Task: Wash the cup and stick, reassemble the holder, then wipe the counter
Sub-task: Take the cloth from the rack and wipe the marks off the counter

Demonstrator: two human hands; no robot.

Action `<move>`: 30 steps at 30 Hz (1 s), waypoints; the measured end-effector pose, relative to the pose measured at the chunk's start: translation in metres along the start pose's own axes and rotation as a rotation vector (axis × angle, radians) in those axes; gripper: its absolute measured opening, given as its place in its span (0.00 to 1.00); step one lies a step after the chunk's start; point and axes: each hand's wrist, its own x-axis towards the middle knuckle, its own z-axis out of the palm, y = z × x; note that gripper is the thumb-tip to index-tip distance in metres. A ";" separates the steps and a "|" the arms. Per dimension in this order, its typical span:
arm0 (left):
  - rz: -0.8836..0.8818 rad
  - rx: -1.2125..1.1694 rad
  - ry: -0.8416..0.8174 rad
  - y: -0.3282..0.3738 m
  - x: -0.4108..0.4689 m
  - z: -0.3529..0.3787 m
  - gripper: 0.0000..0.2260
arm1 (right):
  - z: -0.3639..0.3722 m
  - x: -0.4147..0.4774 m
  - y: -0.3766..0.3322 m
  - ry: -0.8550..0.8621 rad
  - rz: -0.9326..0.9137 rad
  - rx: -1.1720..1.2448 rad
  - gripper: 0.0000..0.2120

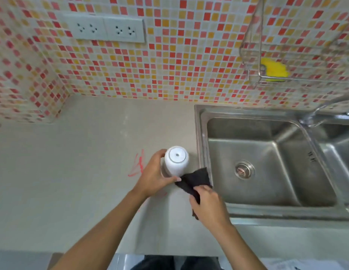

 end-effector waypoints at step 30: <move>-0.040 -0.227 0.654 -0.084 -0.001 -0.157 0.42 | 0.113 0.176 -0.133 0.029 -0.209 -0.265 0.27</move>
